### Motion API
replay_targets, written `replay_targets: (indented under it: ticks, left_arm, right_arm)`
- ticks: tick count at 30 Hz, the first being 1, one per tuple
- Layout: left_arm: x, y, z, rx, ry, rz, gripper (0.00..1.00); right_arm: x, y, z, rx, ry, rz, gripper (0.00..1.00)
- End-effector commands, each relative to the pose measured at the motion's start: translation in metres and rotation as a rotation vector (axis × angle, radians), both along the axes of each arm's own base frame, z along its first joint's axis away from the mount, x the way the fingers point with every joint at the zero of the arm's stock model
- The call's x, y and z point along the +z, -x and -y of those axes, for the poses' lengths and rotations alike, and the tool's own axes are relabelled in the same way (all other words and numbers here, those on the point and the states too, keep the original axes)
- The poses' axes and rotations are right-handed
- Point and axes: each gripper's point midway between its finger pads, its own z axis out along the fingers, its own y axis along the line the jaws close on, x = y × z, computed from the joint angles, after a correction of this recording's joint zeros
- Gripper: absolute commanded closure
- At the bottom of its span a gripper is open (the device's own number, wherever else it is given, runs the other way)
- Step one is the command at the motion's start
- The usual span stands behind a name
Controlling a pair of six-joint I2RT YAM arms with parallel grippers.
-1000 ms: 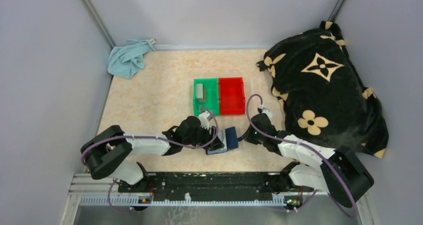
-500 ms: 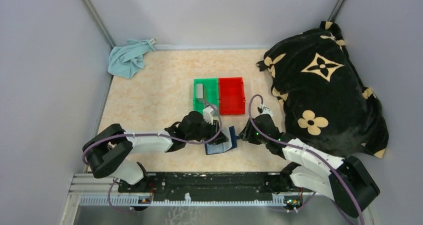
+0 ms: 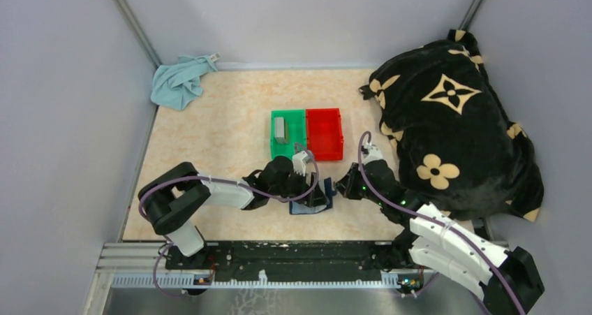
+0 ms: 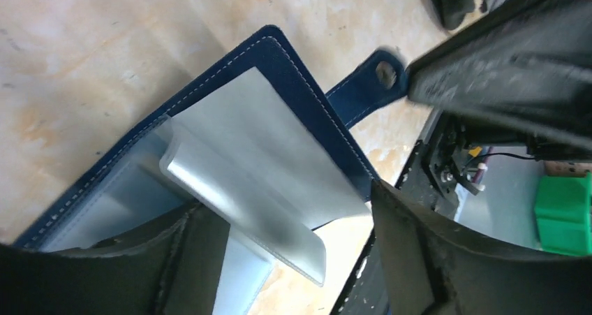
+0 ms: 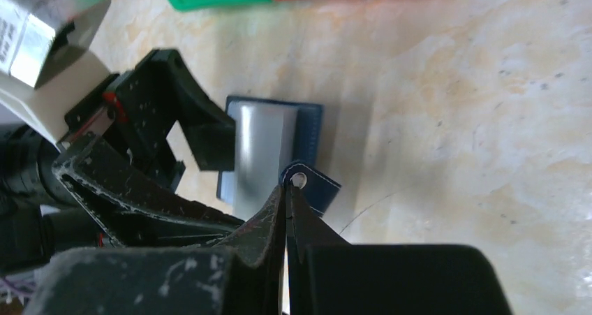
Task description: Take the credit cards out of the card holder
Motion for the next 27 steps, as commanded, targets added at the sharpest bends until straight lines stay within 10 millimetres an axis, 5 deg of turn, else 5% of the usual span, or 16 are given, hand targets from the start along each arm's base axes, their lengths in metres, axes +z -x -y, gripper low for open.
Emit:
replay_targets:
  ticks: [1,5,12,17,24,27]
  left_arm:
    - [0.021,0.004,0.019,-0.079,0.104,0.012,0.16]
    - [0.022,0.008,0.017,-0.085,0.124,0.001,0.02]
    - [0.029,0.006,0.01,-0.059,0.109,0.027,0.0]
    - [0.043,0.007,0.012,-0.076,0.133,0.036,0.05]
    - [0.053,0.016,0.015,-0.12,0.152,0.043,0.34]
    - [0.05,0.022,0.016,-0.136,0.141,0.039,0.36]
  right_arm:
    - [0.022,0.004,-0.02,0.058,-0.028,0.041,1.0]
    - [0.033,0.001,-0.028,0.062,-0.059,0.063,1.0]
    - [0.063,-0.005,-0.016,0.004,-0.061,0.129,1.0]
    - [0.066,-0.002,-0.012,0.015,-0.028,0.129,0.69]
    - [0.063,-0.008,-0.021,0.015,-0.053,0.124,0.96]
    - [0.062,-0.011,-0.021,0.006,-0.045,0.123,1.0]
